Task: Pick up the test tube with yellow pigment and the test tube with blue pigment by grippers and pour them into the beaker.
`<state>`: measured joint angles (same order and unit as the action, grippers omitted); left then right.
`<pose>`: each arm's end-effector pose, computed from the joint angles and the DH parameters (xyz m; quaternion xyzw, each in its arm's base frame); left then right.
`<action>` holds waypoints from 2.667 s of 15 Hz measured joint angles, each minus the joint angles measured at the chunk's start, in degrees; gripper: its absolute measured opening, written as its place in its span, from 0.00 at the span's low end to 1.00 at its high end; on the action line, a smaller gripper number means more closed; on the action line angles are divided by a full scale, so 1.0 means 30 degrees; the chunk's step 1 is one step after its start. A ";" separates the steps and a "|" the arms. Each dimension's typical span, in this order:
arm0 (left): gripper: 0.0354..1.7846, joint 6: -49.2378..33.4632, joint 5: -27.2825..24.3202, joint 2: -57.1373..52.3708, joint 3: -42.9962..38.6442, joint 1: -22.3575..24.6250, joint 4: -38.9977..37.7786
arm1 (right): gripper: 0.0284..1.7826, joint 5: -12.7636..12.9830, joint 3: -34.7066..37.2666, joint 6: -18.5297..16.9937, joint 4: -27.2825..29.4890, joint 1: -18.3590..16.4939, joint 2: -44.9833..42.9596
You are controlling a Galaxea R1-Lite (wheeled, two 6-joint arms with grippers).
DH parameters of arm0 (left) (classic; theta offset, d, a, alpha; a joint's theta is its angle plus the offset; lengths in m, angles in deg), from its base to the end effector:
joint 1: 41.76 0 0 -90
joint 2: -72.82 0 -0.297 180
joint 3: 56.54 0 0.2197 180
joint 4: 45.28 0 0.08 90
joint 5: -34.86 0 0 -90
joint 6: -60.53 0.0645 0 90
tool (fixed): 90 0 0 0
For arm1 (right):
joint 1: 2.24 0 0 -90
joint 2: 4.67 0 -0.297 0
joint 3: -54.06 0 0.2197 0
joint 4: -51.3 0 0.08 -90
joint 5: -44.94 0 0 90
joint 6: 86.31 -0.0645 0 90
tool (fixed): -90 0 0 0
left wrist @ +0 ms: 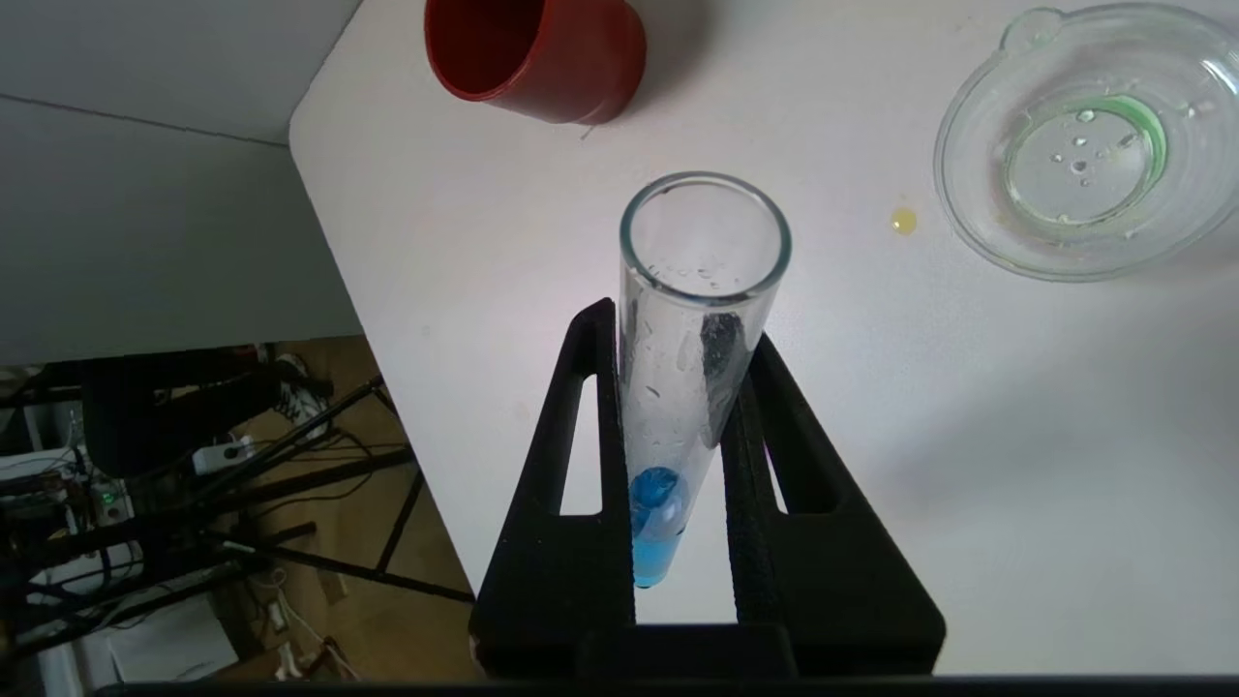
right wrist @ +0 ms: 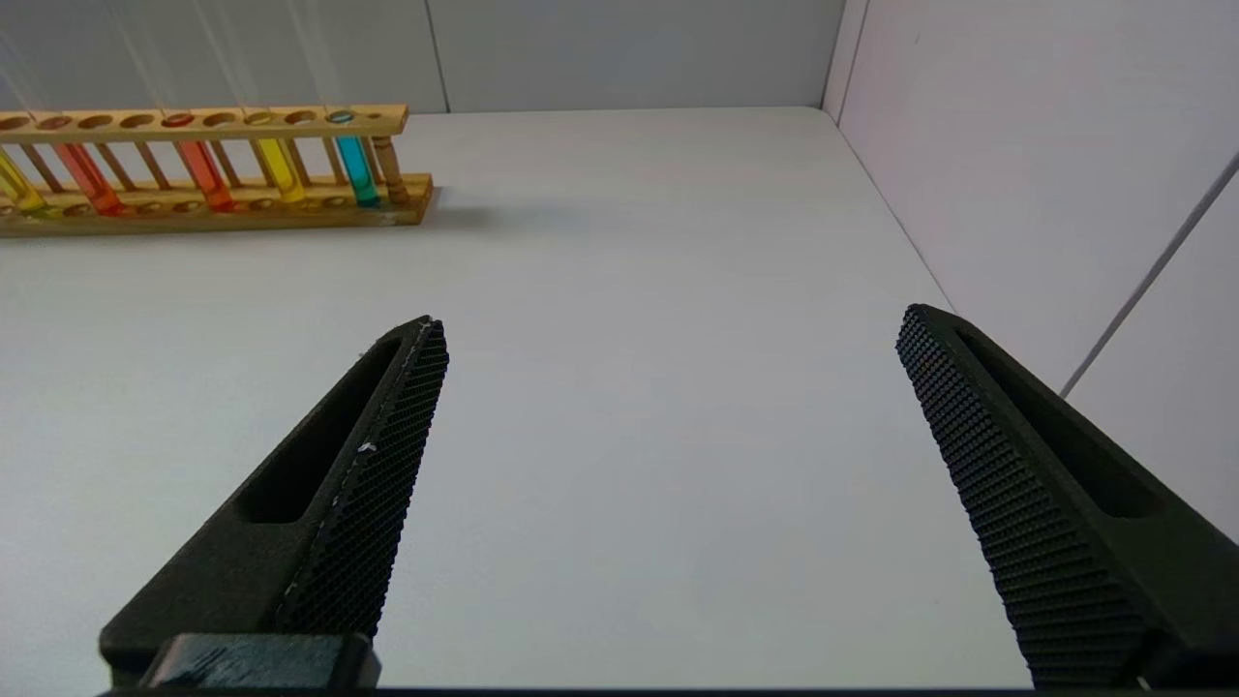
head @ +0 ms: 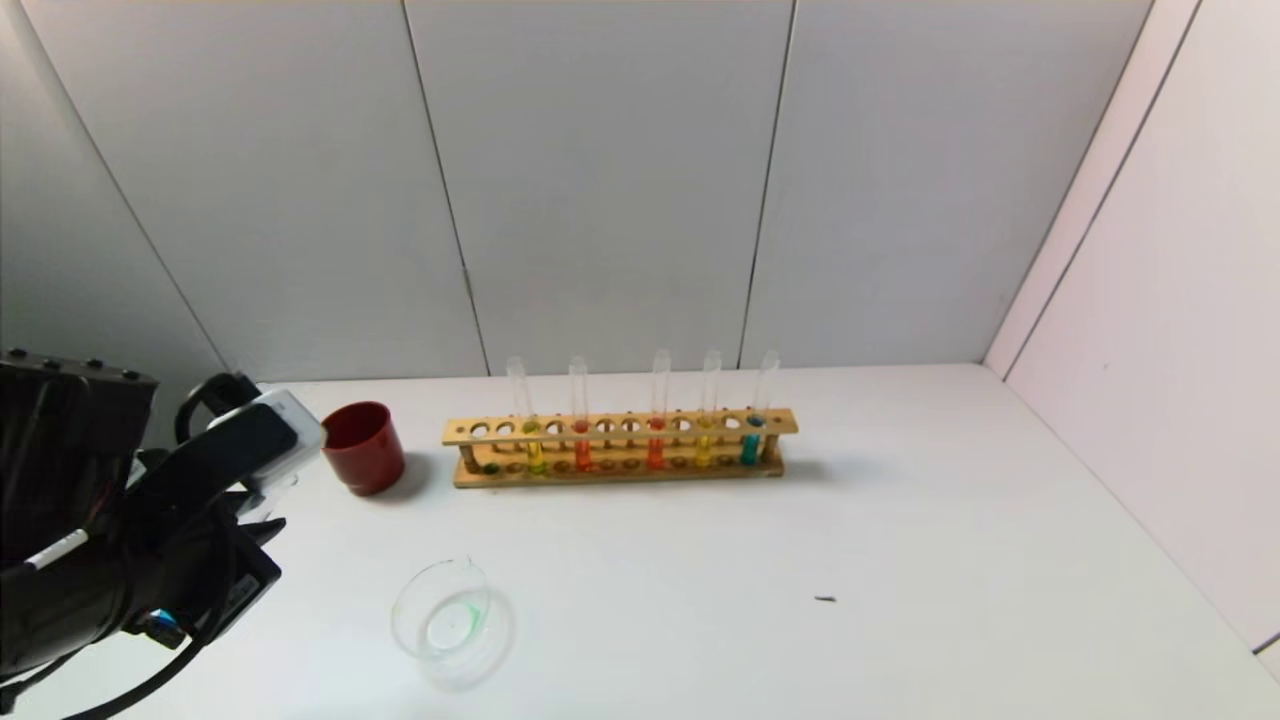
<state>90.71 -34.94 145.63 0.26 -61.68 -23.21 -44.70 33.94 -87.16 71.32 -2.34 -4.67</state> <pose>0.2276 -0.0588 0.1365 0.3541 0.2965 -0.0775 0.8836 0.0538 -0.0005 0.0758 0.0074 -0.0009 -0.0040 1.0000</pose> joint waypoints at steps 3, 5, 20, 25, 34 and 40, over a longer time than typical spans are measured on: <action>0.16 0.0203 0.1187 0.1085 0.0085 -0.1325 0.0642 | 0.95 -0.0008 0.0000 0.0000 0.0000 0.0000 0.0000; 0.16 0.0130 0.1434 0.1902 0.0138 -0.2251 0.0536 | 0.95 0.0000 0.0000 0.0000 0.0000 0.0000 0.0000; 0.16 0.0508 0.2519 0.7444 -0.0532 -0.3255 0.0223 | 0.95 -0.0008 0.0008 -0.0008 0.0000 0.0000 0.0000; 0.16 0.1048 0.3527 0.9566 0.0581 -0.3117 0.0597 | 0.95 0.0000 0.0008 0.0000 0.0000 0.0000 0.0000; 0.16 0.1690 0.4283 1.0972 0.3925 -0.3226 0.6433 | 0.95 0.0000 0.0008 -0.0008 0.0000 0.0000 0.0000; 0.16 0.1784 0.4807 1.1650 0.5856 -0.3458 0.8924 | 0.95 -0.0008 0.0008 0.0000 0.0000 0.0000 0.0000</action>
<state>96.06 -20.52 180.58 17.83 -72.05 3.56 -44.73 33.96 -87.16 71.32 -2.34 -4.67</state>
